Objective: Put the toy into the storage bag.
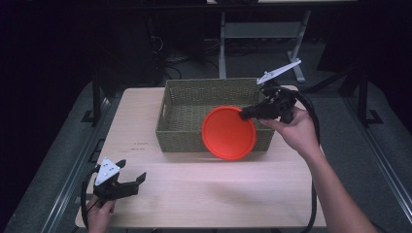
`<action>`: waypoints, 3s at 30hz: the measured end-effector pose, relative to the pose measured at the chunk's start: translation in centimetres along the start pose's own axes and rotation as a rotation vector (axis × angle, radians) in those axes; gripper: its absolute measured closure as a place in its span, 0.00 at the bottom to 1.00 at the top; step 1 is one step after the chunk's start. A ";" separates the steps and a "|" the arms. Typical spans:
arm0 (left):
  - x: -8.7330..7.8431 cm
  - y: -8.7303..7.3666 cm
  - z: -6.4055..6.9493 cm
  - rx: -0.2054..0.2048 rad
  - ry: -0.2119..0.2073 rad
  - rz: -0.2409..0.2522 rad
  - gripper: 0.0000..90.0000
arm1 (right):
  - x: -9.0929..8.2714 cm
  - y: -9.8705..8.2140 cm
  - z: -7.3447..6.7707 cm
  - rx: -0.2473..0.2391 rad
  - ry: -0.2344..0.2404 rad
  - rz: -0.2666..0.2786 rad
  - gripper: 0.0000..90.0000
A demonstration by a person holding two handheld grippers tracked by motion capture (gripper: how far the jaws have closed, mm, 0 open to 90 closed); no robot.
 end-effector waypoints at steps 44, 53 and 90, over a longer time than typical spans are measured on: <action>-0.1 0.0 0.1 0.000 -0.003 0.004 0.14 | 0.8 4.2 5.4 0.135 -0.047 0.006 0.91; 0.0 0.0 0.1 -0.001 -0.008 0.006 0.14 | 1.2 4.6 6.4 0.166 -0.055 0.003 0.91; -0.1 0.0 0.1 -0.001 -0.014 0.010 0.14 | 3.8 5.5 9.9 0.268 -0.094 0.004 0.91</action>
Point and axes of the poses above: each handheld gripper's, and its own axes: x roughly forward along the jaws, y roughly out of its top, z roughly to its right, the point moved 2 cm from there along x, roughly forward along the jaws, and after that the axes turned 13 degrees about -z, right-handed, at the moved point
